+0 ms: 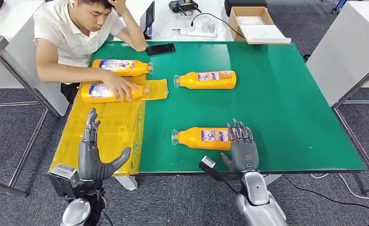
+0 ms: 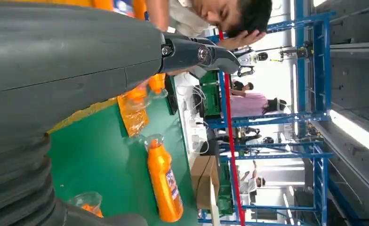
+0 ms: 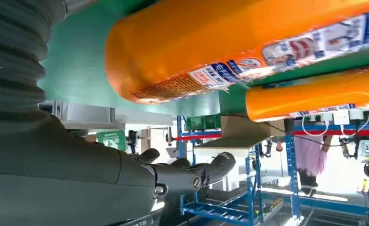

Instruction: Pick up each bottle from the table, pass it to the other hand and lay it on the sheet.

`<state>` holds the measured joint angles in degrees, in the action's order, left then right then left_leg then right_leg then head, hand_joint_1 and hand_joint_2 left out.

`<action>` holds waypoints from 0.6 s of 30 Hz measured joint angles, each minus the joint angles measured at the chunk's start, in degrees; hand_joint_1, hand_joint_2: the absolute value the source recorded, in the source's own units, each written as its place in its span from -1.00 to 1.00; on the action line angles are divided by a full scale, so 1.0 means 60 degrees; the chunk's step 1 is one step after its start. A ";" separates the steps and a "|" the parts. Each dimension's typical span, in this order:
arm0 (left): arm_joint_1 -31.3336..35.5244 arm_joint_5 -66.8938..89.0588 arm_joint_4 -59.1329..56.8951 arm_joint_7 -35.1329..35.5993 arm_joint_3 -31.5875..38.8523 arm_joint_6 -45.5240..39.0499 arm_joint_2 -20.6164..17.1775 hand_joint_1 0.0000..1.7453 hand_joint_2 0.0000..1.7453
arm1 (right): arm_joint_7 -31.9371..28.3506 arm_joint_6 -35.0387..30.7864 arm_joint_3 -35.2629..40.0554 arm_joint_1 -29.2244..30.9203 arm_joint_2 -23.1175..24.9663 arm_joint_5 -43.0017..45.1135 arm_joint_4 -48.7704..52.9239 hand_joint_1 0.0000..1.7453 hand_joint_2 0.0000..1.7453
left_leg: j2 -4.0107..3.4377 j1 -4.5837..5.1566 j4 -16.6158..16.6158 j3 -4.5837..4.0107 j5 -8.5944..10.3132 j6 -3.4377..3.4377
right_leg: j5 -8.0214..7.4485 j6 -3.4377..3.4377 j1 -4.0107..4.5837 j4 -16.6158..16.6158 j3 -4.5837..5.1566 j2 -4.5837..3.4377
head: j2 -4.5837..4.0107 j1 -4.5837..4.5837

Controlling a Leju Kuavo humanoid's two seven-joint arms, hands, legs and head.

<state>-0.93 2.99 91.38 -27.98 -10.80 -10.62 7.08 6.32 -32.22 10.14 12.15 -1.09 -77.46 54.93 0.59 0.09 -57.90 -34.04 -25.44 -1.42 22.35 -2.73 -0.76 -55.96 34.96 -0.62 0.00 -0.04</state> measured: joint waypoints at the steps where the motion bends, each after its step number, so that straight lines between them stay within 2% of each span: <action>1: 0.0000 0.0000 0.0000 0.0000 0.0000 0.0000 0.0000 -1.00 1.00 | 0.0000 0.0000 0.0015 0.0023 -0.0022 0.0000 -0.0048 -1.00 1.00 | 0.0000 0.0000 0.0000 0.0000 0.0000 0.0000 | 0.0000 0.0000 0.0000 0.0000 0.0000 0.0000 | 0.0000 0.0004; 8: 0.0057 0.0000 -0.0011 0.0022 0.0000 0.0091 0.0000 -1.00 1.00 | 0.0211 0.0444 0.0073 0.0310 -0.0240 0.0233 -0.0506 -1.00 1.00 | 0.0000 0.0001 0.0000 -0.0001 0.0000 -0.0001 | 0.0000 0.0000 -0.0002 0.0001 0.0000 0.0000 | 0.0000 0.0004; 18: 0.0357 0.0000 -0.0215 0.0135 -0.0018 0.0273 0.0000 -1.00 1.00 | -0.0004 0.1541 0.0094 0.1496 -0.0554 0.0572 -0.1697 -1.00 1.00 | -0.0001 0.0002 -0.0002 0.0007 0.0005 -0.0005 | -0.0005 -0.0002 -0.0002 0.0000 -0.0004 0.0000 | 0.0000 0.0000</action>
<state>1.21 2.99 90.09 -27.17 -10.91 -8.98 7.08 6.29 -22.97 10.71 21.12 -4.41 -74.03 44.74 0.58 0.10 -57.91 -34.00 -25.41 -1.45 22.33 -2.74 -0.77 -55.96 34.94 -0.62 0.00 -0.04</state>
